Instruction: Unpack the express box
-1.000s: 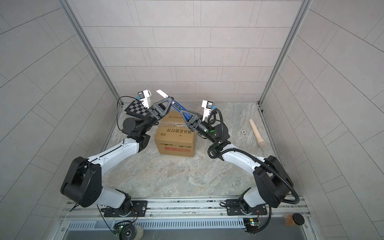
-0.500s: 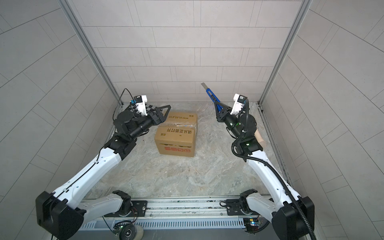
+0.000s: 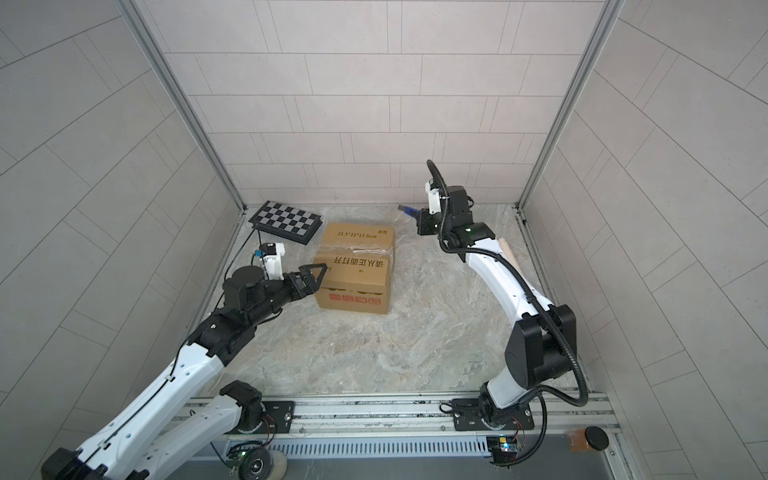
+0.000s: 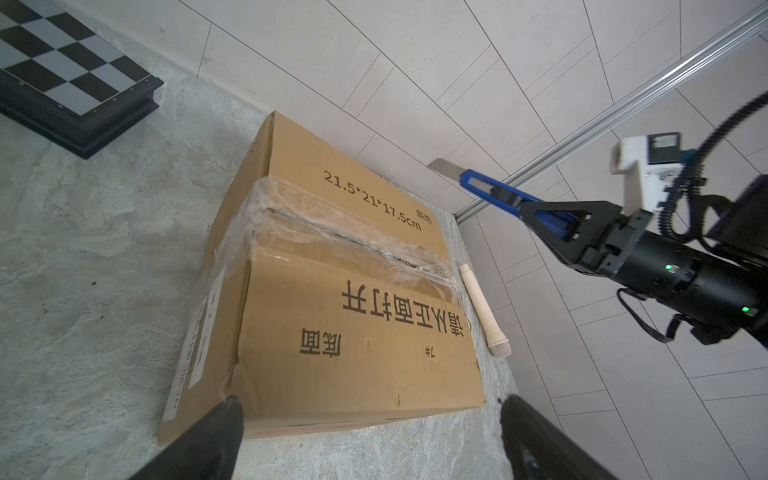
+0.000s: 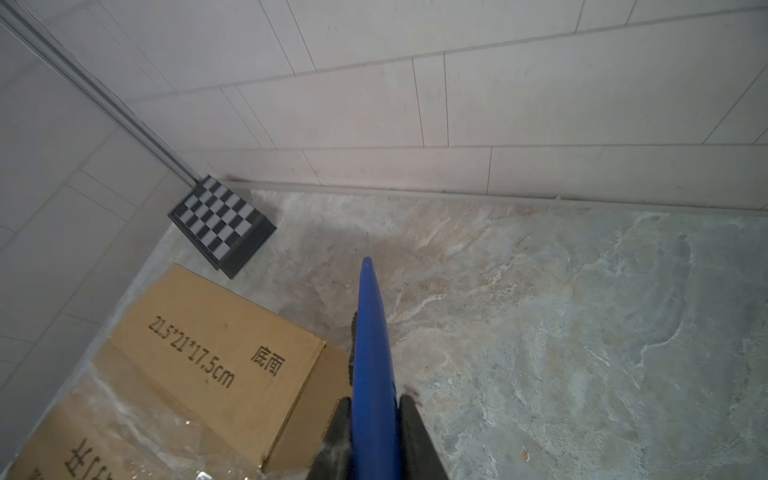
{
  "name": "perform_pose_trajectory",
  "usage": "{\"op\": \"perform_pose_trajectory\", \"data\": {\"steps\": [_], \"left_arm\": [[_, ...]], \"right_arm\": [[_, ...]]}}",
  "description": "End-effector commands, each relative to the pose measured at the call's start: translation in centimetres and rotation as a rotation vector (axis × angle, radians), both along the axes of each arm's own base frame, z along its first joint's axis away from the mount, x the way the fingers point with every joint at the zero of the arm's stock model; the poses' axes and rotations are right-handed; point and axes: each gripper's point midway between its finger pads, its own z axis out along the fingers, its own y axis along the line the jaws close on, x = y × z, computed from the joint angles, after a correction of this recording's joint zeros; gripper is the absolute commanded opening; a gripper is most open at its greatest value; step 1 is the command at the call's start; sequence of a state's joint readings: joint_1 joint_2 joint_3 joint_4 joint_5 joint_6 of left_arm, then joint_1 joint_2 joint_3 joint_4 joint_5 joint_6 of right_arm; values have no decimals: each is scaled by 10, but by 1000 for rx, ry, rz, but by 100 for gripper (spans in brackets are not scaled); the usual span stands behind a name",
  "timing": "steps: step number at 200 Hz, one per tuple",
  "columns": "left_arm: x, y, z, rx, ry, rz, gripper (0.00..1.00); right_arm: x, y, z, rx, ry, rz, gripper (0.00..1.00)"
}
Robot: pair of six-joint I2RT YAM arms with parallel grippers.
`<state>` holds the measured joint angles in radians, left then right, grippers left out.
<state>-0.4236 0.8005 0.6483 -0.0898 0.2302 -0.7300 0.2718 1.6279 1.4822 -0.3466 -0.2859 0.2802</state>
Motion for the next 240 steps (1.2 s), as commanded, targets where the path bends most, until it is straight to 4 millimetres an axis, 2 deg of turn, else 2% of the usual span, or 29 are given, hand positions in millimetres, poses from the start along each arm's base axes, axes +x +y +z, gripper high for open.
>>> {"op": "perform_pose_trajectory", "data": {"steps": [1, 33, 73, 127, 155, 194, 218, 240], "left_arm": [[-3, -9, -3, -59, 14, -6, 100], [-4, -19, -12, -69, 33, -23, 100], [5, -20, -24, -14, 62, -16, 100], [32, -23, -37, 28, 111, -28, 100], [45, -18, -33, 43, 92, -23, 100], [63, -29, -25, 29, 42, -56, 100], [73, -39, -26, 10, 39, -80, 100], [78, -48, -26, -31, 37, -109, 100]], "right_arm": [[1, 20, 1, -95, 2, 108, 0], [14, 31, -14, -124, 26, 139, 0], [8, 41, -19, -152, 46, 202, 0], [-15, 42, -21, -160, 77, 230, 0], [-28, 42, -21, -141, 90, 239, 0], [-53, 41, -24, -120, 120, 227, 0], [-71, 35, -24, -104, 121, 182, 0], [-82, 14, -26, -130, 119, 91, 0]]}}
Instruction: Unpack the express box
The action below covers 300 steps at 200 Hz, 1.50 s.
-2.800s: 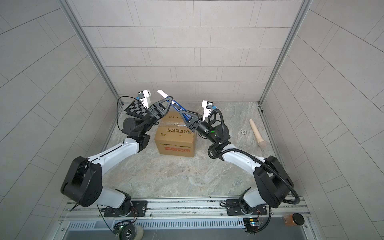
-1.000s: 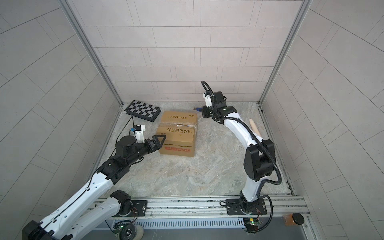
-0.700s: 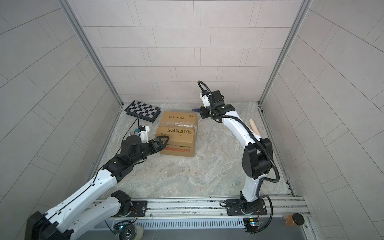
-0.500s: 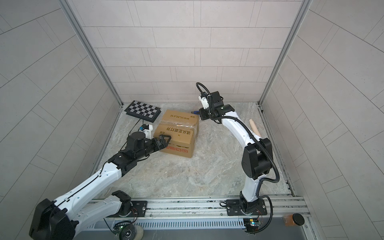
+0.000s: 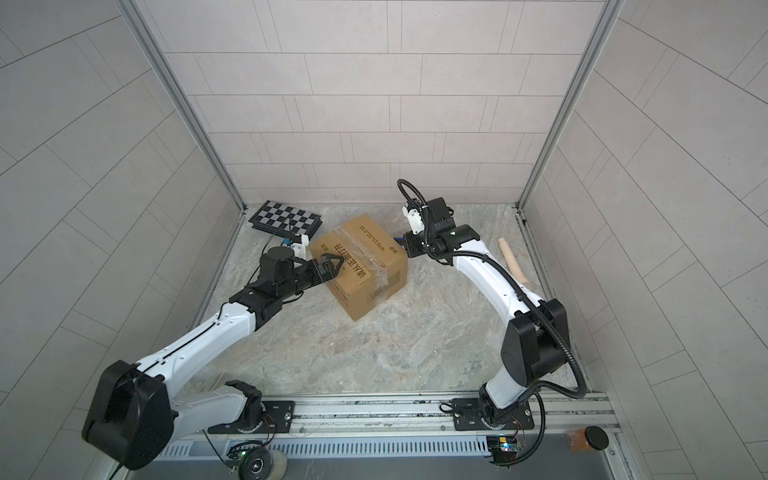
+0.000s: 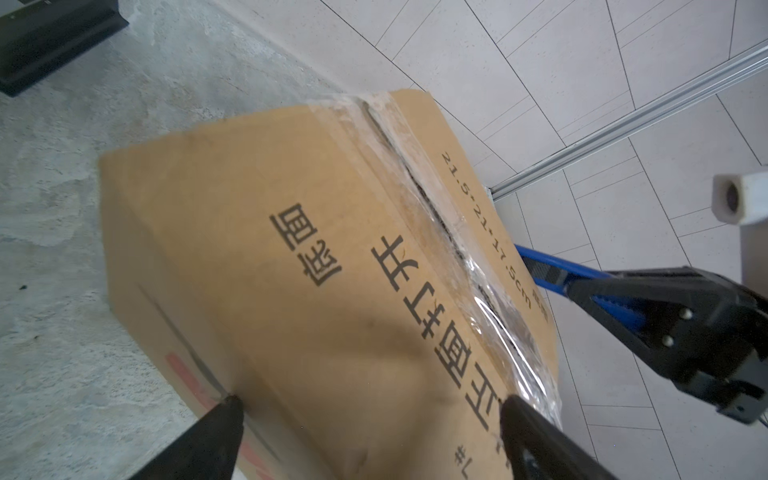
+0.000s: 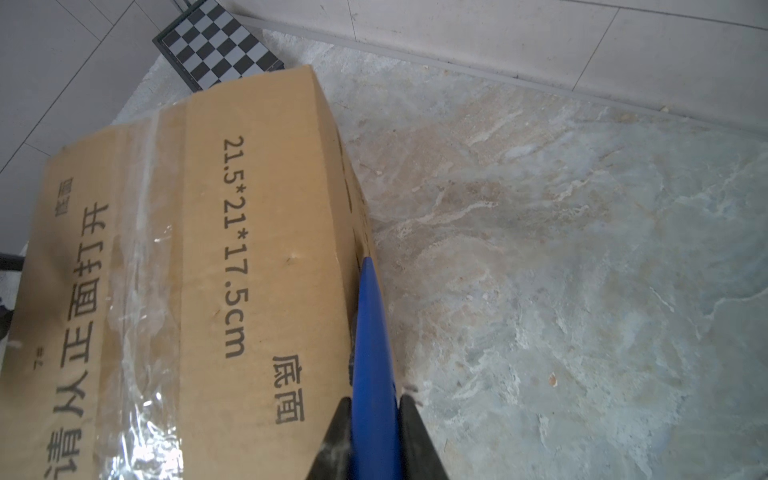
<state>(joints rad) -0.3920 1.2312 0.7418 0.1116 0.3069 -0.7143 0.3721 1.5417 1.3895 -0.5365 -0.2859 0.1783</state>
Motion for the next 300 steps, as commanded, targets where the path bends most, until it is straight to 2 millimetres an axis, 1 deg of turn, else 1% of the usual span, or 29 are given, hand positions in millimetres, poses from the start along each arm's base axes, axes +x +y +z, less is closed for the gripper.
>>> {"op": "perform_pose_trajectory", "data": {"steps": [1, 19, 30, 48, 64, 80, 91, 103, 124, 137, 167, 194, 215, 250, 275, 300], "left_arm": [[10, -17, 28, -76, -88, -63, 100], [11, -22, 28, -102, -84, -74, 100], [9, -26, 29, -116, -87, -84, 100], [6, -32, 32, -128, -94, -101, 100], [2, -38, 33, -129, -98, -115, 100], [-1, -42, 35, -135, -101, -122, 100], [-2, -42, 38, -140, -105, -122, 100], [-4, -42, 45, -147, -121, -125, 100], [-6, -40, 53, -120, -137, -119, 100], [-7, -35, 54, -87, -139, -104, 100], [0, -11, 45, 57, -115, -23, 100], [14, 0, 40, 141, -97, 9, 100], [24, 2, 31, 198, -73, 18, 100], [39, 1, 20, 249, -40, 27, 100], [45, -1, 10, 268, 1, 28, 100], [46, 1, -4, 297, 50, 31, 100]], "right_arm": [[-16, -14, 13, -5, -32, -74, 0], [-22, -33, 18, -62, -60, -139, 0], [-25, -43, 26, -92, -84, -168, 0], [-26, -52, 42, -117, -123, -198, 0], [-28, -53, 57, -127, -149, -200, 0], [-32, -45, 71, -146, -180, -178, 0], [-36, -35, 80, -168, -204, -150, 0], [-41, -23, 91, -188, -229, -116, 0], [-49, -6, 101, -215, -257, -65, 0], [-54, 4, 104, -214, -268, -30, 0], [-64, 27, 107, -217, -283, 48, 0], [-69, 44, 106, -225, -290, 97, 0], [-69, 54, 103, -238, -286, 118, 0], [-66, 66, 96, -267, -284, 134, 0], [-63, 70, 93, -286, -285, 137, 0], [-60, 73, 91, -303, -289, 136, 0]]}}
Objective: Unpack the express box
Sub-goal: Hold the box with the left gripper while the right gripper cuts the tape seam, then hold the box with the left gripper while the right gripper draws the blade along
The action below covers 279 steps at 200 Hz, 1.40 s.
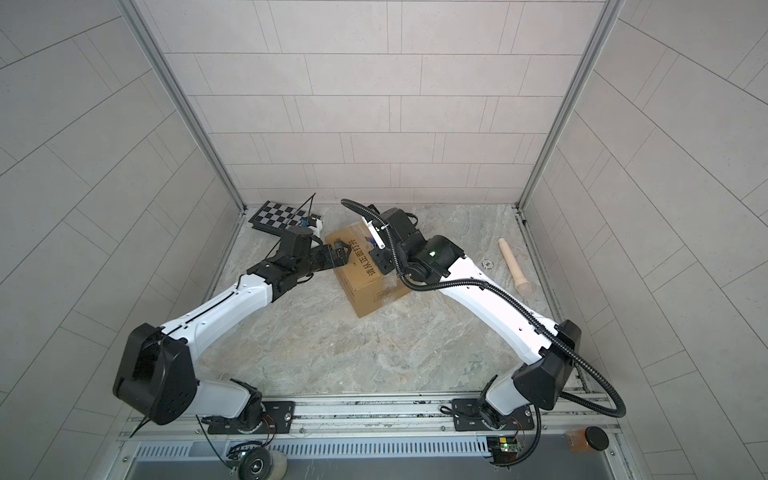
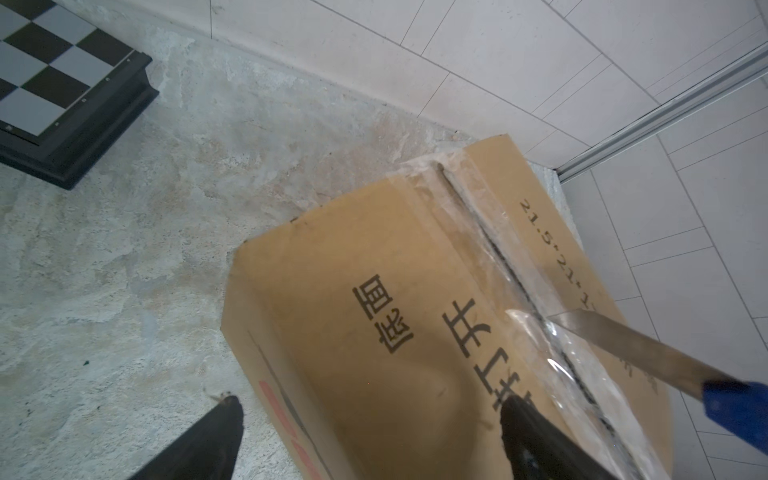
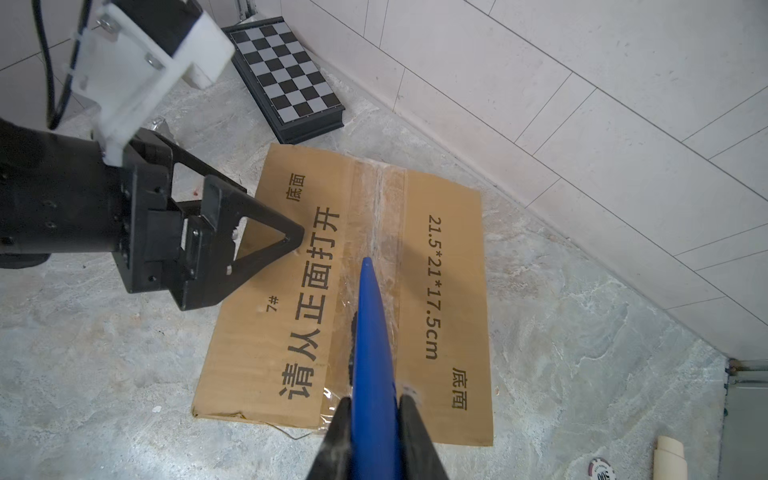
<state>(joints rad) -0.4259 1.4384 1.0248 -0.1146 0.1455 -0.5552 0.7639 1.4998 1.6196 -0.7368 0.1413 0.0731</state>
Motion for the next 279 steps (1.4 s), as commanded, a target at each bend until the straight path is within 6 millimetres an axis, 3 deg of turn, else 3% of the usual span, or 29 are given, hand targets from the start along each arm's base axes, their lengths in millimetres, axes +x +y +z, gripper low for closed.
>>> {"op": "perform_pose_trajectory", "data": {"steps": [1, 41, 84, 140, 279], "left_arm": [[3, 5, -2, 47, 23, 11, 100], [0, 7, -17, 61, 64, 17, 100], [0, 6, -17, 57, 65, 19, 100], [0, 7, -22, 61, 80, 21, 100], [0, 7, -26, 70, 89, 22, 100]], "right_arm": [[3, -1, 10, -29, -40, -5, 0], [5, -1, 4, -49, -44, -11, 0], [5, 2, 1, -49, -38, -2, 0], [0, 6, 13, -14, -54, 18, 0], [8, 4, -12, -92, -30, -7, 0]]}}
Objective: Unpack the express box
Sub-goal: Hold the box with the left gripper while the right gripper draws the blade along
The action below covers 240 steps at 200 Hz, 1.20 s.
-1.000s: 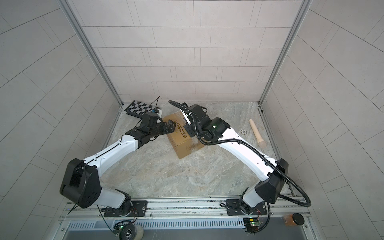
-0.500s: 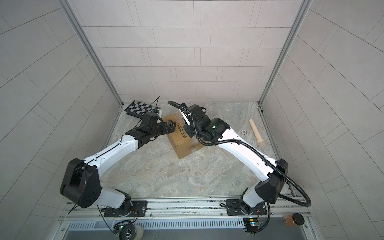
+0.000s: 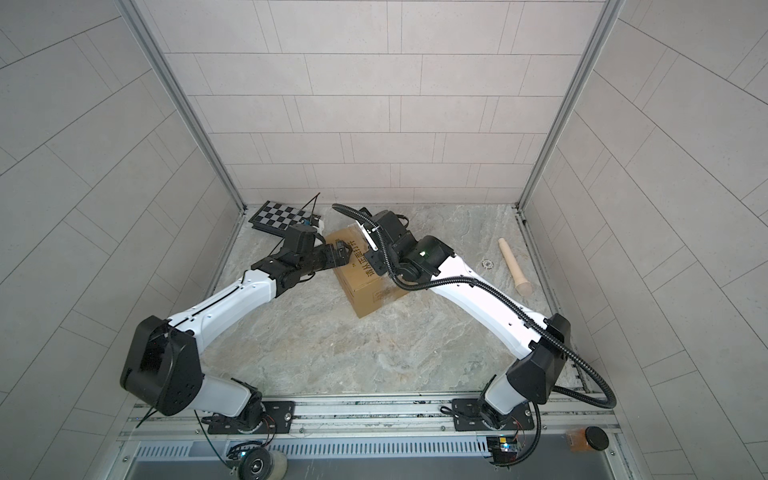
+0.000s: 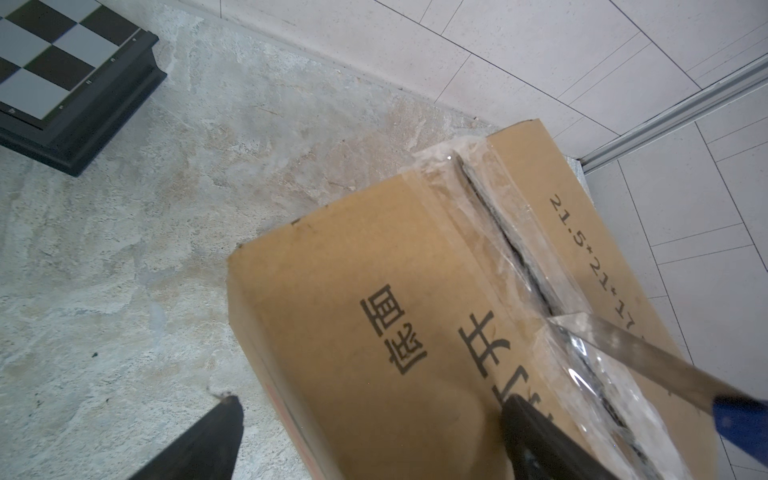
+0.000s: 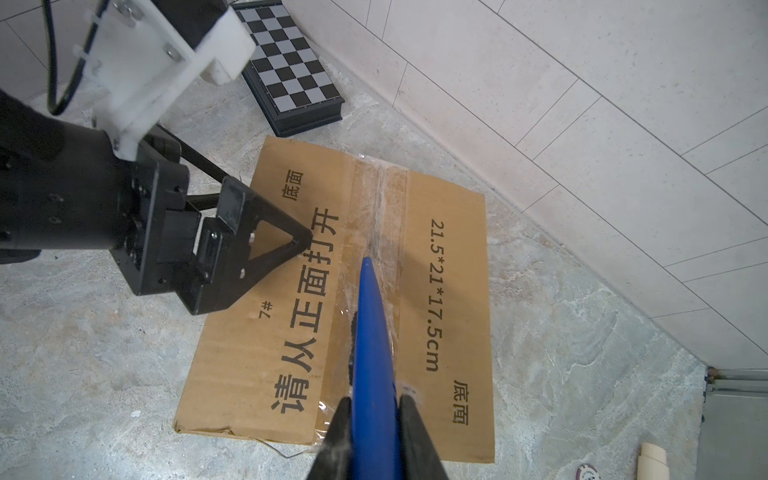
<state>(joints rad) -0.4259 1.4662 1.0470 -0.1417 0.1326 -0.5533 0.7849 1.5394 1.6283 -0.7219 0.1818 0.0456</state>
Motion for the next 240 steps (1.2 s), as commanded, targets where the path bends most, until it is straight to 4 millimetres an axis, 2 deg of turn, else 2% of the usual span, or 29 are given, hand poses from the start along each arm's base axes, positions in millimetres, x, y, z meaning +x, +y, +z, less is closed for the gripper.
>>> {"op": "perform_pose_trajectory", "data": {"steps": [1, 133, 240], "left_arm": [[-4, 6, -19, 47, 63, 13, 100], [-4, 7, -26, 55, 81, 17, 100], [-4, 7, -25, 53, 80, 16, 100]], "right_arm": [[2, -5, -4, -43, -15, -14, 0], [-7, -9, 16, 15, -37, -7, 0], [-6, -6, 4, 6, -15, -6, 0]]}}
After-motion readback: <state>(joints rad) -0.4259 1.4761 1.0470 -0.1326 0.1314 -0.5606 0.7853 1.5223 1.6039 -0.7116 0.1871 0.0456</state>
